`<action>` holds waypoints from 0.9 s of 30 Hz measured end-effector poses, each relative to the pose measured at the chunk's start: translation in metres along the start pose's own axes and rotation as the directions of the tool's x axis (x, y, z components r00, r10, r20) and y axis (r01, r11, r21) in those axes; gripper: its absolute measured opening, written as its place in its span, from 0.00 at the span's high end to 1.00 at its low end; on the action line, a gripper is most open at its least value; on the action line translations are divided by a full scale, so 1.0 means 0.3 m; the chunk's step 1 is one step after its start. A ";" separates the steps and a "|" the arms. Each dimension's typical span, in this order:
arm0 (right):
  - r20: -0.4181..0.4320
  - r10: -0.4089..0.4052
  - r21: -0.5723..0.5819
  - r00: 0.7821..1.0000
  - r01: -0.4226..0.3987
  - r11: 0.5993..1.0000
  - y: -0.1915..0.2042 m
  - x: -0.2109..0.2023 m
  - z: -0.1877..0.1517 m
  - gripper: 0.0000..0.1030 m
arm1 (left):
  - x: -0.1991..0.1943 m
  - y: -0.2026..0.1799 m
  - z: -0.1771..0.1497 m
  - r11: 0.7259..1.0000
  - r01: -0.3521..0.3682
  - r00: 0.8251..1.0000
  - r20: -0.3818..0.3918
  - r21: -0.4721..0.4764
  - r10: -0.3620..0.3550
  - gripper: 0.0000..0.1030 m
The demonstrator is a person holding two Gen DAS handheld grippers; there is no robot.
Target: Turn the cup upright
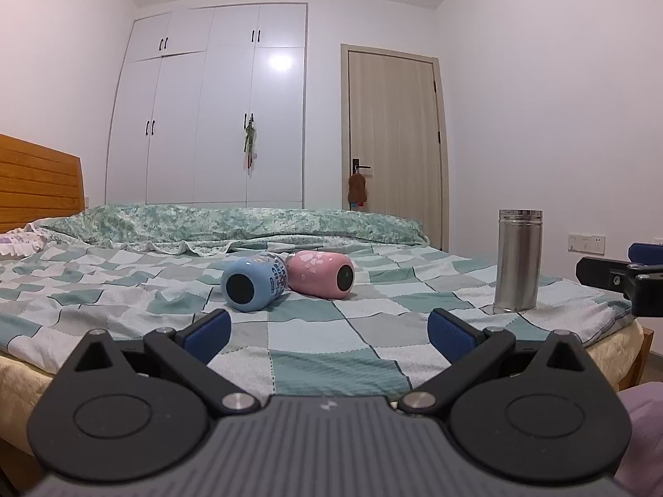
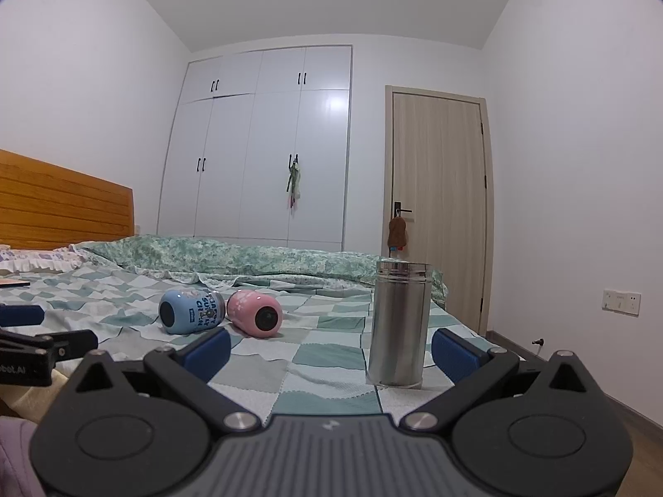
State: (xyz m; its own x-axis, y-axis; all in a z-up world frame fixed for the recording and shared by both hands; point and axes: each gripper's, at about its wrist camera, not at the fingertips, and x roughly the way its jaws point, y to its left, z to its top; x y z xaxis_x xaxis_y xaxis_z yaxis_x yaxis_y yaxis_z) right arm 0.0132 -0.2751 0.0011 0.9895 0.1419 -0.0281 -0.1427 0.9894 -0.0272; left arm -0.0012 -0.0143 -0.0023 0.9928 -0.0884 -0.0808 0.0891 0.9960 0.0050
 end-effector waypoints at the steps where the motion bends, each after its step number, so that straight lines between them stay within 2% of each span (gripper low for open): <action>1: 0.000 0.000 0.000 1.000 0.000 1.000 0.000 0.001 0.000 0.00 | 0.000 0.000 0.000 1.000 0.001 1.000 0.000 0.000 -0.001 0.00; 27: -0.002 0.001 0.000 1.000 -0.001 1.000 0.000 0.001 0.000 0.00 | -0.003 -0.002 0.001 1.000 0.003 1.000 0.009 0.001 -0.003 0.00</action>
State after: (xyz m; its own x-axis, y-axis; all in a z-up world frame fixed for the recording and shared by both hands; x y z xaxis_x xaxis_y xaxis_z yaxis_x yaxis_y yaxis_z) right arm 0.0135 -0.2750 0.0010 0.9893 0.1425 -0.0297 -0.1433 0.9893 -0.0274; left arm -0.0022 -0.0147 -0.0019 0.9932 -0.0917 -0.0723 0.0924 0.9957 0.0058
